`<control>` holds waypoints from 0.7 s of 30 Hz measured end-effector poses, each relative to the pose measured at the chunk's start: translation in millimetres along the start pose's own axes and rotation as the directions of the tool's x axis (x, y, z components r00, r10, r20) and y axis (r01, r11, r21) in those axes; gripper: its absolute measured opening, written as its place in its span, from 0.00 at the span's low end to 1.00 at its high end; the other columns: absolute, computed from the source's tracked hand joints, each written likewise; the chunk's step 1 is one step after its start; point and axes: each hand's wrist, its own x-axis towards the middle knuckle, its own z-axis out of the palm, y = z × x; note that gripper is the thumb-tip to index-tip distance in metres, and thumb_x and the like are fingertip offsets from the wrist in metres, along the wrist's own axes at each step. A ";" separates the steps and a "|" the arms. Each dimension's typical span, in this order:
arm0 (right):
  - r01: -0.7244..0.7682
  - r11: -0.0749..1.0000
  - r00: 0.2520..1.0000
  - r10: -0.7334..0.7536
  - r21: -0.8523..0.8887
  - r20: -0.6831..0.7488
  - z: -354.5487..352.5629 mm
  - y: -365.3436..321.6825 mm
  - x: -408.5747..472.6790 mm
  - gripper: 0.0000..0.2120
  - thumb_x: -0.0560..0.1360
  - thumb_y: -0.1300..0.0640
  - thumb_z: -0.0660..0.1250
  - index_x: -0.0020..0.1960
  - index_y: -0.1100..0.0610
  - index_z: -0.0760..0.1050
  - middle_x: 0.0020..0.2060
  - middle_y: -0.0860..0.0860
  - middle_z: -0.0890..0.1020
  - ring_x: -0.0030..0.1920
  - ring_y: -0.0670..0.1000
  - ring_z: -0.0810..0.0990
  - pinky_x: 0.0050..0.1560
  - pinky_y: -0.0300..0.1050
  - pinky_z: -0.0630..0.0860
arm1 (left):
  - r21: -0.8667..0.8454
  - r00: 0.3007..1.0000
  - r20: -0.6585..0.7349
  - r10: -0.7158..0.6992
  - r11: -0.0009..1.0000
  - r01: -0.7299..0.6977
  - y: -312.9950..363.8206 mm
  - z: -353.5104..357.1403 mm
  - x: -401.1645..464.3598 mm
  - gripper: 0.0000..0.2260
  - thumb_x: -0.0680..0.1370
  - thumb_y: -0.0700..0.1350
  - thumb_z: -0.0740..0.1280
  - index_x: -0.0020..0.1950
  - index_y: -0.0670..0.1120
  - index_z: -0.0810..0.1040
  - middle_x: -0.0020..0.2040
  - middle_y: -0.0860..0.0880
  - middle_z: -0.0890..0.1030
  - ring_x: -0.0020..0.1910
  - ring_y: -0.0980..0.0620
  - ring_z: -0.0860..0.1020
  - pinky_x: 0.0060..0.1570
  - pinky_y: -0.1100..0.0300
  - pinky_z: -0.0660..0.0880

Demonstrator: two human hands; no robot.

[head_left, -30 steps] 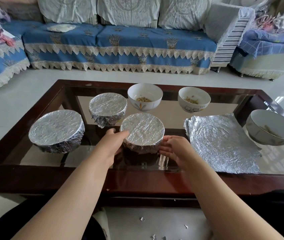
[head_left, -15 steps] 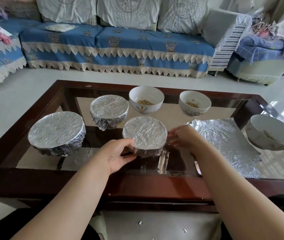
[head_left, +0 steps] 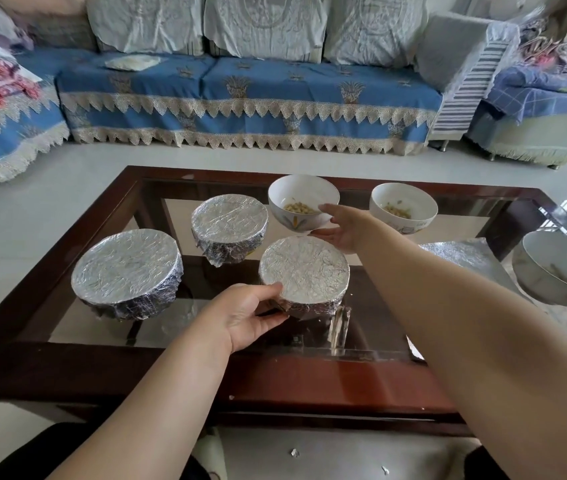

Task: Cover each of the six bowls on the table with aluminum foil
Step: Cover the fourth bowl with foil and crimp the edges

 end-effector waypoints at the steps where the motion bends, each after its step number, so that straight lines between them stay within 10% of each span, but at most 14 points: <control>1: 0.001 1.000 1.000 -0.001 0.004 -0.014 1.5 0.5 1.9 0.32 0.77 0.57 0.68 0.75 0.60 0.56 0.57 0.66 0.79 0.39 0.58 0.84 0.46 0.51 0.82 | -0.003 1.000 0.003 0.000 1.000 0.000 -0.1 0.2 0.6 0.04 0.79 0.32 0.65 0.53 0.36 0.78 0.50 0.40 0.81 0.51 0.47 0.79 0.52 0.48 0.78; 6: 0.029 0.999 0.999 -0.027 0.046 -0.038 -8.1 -2.9 3.2 0.26 0.75 0.62 0.64 0.71 0.61 0.63 0.51 0.65 0.81 0.28 0.57 0.84 0.29 0.47 0.82 | -0.039 1.000 0.001 0.013 0.999 -0.013 -2.9 9.4 8.7 0.04 0.79 0.32 0.65 0.53 0.37 0.77 0.51 0.41 0.81 0.52 0.47 0.78 0.55 0.47 0.78; 12: 0.164 0.975 0.982 -0.176 0.147 0.070 -36.7 -33.6 -39.2 0.14 0.77 0.58 0.63 0.58 0.66 0.73 0.45 0.62 0.81 0.34 0.53 0.84 0.38 0.42 0.83 | -0.159 0.995 -0.096 0.008 0.987 -0.024 -10.5 52.4 22.7 0.07 0.79 0.33 0.66 0.42 0.38 0.74 0.34 0.43 0.77 0.37 0.50 0.77 0.65 0.46 0.73; 17: 0.209 0.965 0.968 -0.227 0.162 0.107 -73.9 -39.9 -88.1 0.16 0.77 0.57 0.64 0.62 0.62 0.68 0.51 0.64 0.82 0.43 0.55 0.85 0.42 0.44 0.83 | -0.313 0.989 -0.144 0.032 0.947 -0.076 -12.9 66.2 51.9 0.20 0.76 0.38 0.72 0.67 0.35 0.73 0.67 0.39 0.75 0.57 0.46 0.78 0.62 0.49 0.75; 21: 0.199 0.972 0.969 -0.215 0.128 0.126 -103.1 -21.8 -120.3 0.20 0.76 0.58 0.65 0.65 0.62 0.65 0.53 0.67 0.82 0.44 0.58 0.85 0.44 0.46 0.83 | -0.321 0.977 -0.196 0.084 0.936 -0.144 -3.5 81.2 62.1 0.22 0.77 0.41 0.72 0.69 0.37 0.73 0.67 0.41 0.75 0.55 0.47 0.77 0.60 0.53 0.76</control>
